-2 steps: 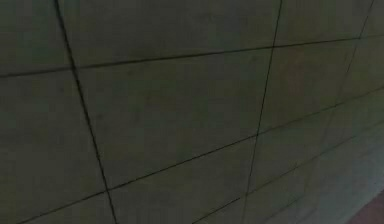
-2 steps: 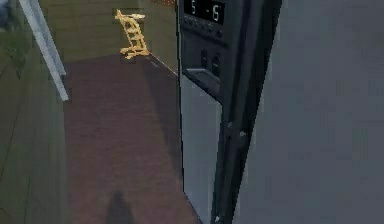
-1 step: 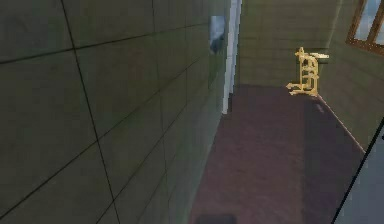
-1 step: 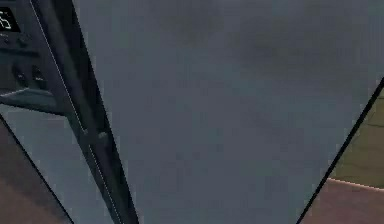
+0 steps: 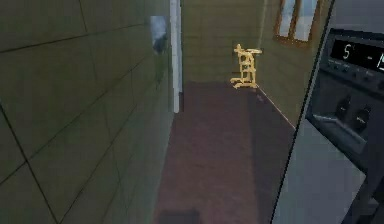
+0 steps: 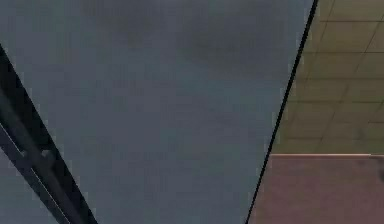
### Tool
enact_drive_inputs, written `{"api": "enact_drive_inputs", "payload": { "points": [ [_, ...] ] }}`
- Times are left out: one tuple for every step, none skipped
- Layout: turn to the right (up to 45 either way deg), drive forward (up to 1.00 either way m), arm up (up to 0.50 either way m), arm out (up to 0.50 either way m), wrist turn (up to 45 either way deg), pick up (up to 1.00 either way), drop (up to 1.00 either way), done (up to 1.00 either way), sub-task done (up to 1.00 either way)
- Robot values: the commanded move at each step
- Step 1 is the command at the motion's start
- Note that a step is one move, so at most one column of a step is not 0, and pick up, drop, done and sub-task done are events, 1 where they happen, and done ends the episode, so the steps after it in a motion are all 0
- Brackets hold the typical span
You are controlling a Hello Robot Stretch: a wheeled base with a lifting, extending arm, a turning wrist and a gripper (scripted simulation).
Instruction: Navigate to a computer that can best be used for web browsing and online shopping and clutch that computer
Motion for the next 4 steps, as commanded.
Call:
{"api": "enact_drive_inputs", "payload": {
  "points": [
    [0.0,1.00,0.00,0.00,0.0,0.00,0.00,0.00,0.00],
    [0.0,1.00,0.00,0.00,0.0,0.00,0.00,0.00,0.00],
    [0.0,1.00,0.00,0.00,0.0,0.00,0.00,0.00,0.00],
    [3.0,0.00,0.00,0.00,0.0,0.00,0.00,0.00,0.00]
  ]
}}
